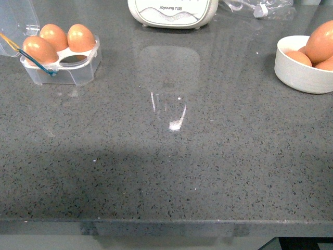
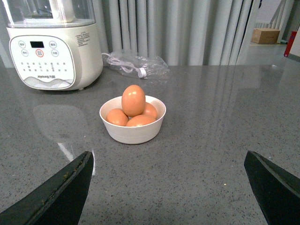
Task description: Put egg into box
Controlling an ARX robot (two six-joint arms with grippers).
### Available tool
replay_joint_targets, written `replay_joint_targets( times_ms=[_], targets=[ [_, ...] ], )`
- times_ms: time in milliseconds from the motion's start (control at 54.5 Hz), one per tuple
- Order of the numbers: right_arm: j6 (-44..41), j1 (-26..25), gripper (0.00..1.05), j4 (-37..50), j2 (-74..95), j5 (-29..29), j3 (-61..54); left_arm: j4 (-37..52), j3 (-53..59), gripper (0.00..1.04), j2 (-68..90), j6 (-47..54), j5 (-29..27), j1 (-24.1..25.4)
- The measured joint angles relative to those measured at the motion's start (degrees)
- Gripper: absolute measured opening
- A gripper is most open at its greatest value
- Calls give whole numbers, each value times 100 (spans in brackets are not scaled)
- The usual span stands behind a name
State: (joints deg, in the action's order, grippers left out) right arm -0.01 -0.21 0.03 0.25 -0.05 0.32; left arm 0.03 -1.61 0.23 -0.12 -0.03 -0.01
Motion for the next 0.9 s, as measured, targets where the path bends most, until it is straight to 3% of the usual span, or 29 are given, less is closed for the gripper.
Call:
replay_joint_targets(
  times_ms=[844,899],
  targets=[
    [0,0,97,0,0,0,0,0,-2,98,0,0,0,0],
    [-87,155,97,55,59,470,0,0,0,98,0,0,0,0]
  ],
)
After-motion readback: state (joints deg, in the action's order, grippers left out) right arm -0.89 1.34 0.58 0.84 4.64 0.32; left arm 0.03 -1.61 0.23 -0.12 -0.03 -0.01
